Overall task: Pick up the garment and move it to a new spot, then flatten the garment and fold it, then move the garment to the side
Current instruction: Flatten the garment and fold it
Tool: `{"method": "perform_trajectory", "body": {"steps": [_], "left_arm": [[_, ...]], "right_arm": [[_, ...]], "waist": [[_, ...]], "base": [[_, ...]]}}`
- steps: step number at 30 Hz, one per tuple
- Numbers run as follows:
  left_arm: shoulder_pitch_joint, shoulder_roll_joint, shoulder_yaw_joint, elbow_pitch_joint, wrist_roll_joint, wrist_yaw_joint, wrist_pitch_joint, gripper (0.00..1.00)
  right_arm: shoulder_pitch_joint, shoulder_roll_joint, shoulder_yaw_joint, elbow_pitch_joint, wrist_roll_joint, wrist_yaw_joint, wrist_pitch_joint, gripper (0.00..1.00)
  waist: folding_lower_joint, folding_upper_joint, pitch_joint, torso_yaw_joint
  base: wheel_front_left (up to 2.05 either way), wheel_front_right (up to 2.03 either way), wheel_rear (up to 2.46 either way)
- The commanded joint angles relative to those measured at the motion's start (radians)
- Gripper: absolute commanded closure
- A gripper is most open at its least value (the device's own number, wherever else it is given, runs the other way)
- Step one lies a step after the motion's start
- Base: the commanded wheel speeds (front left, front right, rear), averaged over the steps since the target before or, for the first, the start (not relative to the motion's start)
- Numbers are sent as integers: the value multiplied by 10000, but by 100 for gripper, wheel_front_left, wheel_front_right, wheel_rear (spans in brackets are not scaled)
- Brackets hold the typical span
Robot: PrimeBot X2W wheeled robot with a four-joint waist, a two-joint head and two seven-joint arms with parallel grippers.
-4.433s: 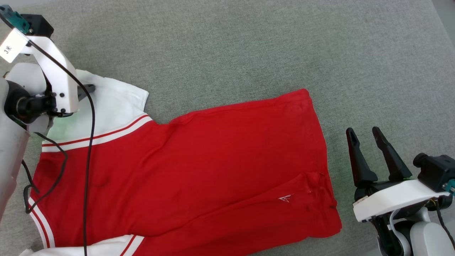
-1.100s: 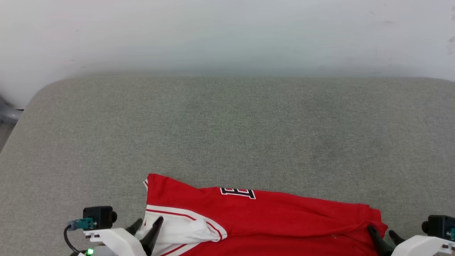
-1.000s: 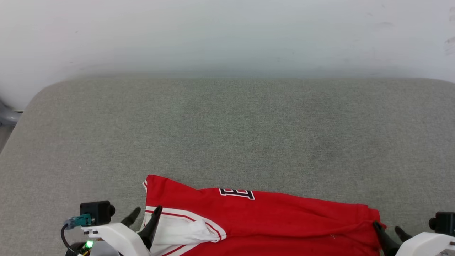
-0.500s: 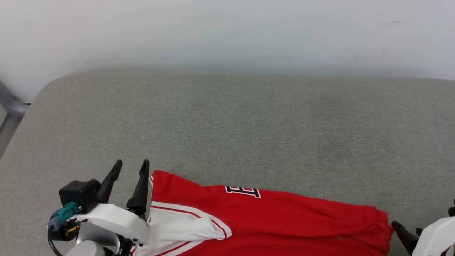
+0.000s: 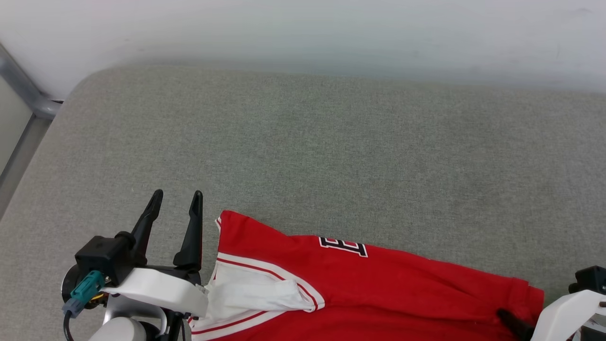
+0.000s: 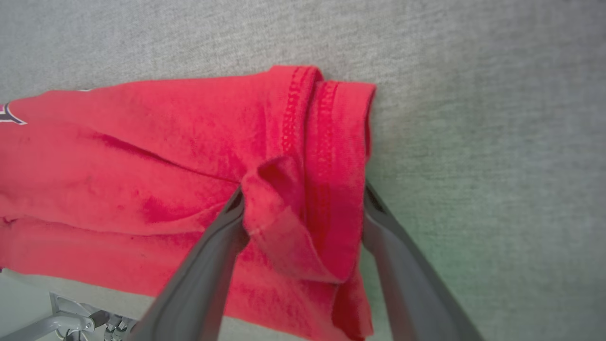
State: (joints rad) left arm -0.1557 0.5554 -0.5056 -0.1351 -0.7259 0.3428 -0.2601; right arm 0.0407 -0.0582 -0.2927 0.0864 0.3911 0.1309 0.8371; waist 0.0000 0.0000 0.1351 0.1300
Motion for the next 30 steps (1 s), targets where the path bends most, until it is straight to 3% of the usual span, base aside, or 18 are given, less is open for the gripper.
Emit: {"method": "perform_trajectory", "body": {"steps": [1,2,3,5,6,20,30], "left_arm": [[40,-56,81,-3,115,-68,-61,0],[36,-89,93,35,164,-80,-63,0],[24,-132,130,56,237,-107,-63,0],[26,-182,158,111,346,-148,-61,0],[40,-211,185,133,399,-158,-57,0],[583,-245,229,618,754,-105,-50,0],[881,-210,122,627,888,64,-4,0]], "right_arm": [[122,134,218,343,101,-5,116,0],[113,147,271,482,178,-5,159,0],[103,160,326,604,216,-5,202,9],[59,179,422,748,294,-5,193,86],[35,185,457,802,330,-3,171,100],[-448,-185,124,353,268,-6,152,100],[-355,-431,-1907,-12,-120,-6,571,100]], "waist": [[0,0,58,3],[0,0,80,-8],[0,0,96,-23],[0,0,116,-63],[0,0,107,-86],[0,0,-697,-397],[0,0,-1072,-585]], "base": [[0,0,0],[0,0,0],[0,0,0],[0,0,0],[0,0,0],[0,0,0],[0,0,0]]}}
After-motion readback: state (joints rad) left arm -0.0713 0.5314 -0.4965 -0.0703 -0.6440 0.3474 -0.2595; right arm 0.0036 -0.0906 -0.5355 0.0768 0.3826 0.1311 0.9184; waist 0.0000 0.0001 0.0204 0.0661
